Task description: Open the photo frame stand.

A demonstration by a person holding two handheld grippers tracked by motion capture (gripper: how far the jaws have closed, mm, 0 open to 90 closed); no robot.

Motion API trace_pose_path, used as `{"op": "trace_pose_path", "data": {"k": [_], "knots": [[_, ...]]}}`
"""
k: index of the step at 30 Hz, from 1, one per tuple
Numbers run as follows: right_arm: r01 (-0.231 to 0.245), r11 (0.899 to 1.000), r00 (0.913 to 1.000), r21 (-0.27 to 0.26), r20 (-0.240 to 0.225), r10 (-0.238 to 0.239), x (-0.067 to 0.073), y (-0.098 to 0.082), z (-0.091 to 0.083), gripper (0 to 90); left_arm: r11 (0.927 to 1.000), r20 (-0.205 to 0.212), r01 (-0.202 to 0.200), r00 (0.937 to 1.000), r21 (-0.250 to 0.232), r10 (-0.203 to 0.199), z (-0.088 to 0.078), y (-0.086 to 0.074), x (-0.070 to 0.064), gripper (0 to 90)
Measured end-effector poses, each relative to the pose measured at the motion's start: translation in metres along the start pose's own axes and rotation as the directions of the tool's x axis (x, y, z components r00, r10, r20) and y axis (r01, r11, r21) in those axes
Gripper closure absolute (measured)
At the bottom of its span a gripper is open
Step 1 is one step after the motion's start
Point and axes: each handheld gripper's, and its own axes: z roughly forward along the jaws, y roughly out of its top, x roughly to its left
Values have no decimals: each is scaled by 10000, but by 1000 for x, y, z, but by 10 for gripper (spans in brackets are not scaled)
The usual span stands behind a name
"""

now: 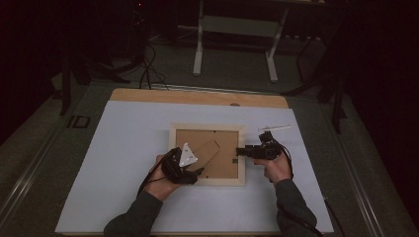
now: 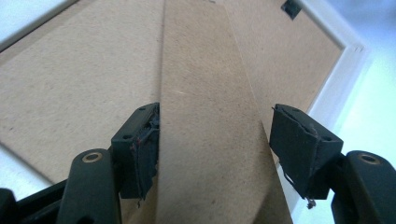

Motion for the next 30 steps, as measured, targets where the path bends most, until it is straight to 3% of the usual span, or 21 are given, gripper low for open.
{"op": "trace_pose_path", "data": {"k": [6,15,19,30], "knots": [[90,9997,9999,-216,77,-89,2,-2,-1,585,9951,741,860,9932,494,-895,2,-2,8,352],[284,9982,9995,-527,169,-275,4,-5,-2,586,9883,1084,1233,9852,897,-1328,2,-2,9,443],[436,9970,9987,-639,273,-419,7,-5,-3,586,9890,1103,1134,9862,948,-1237,1,-1,9,457],[709,9911,9958,-1130,660,-637,11,-7,-7,592,9946,452,559,9972,880,-600,2,3,2,462]]}}
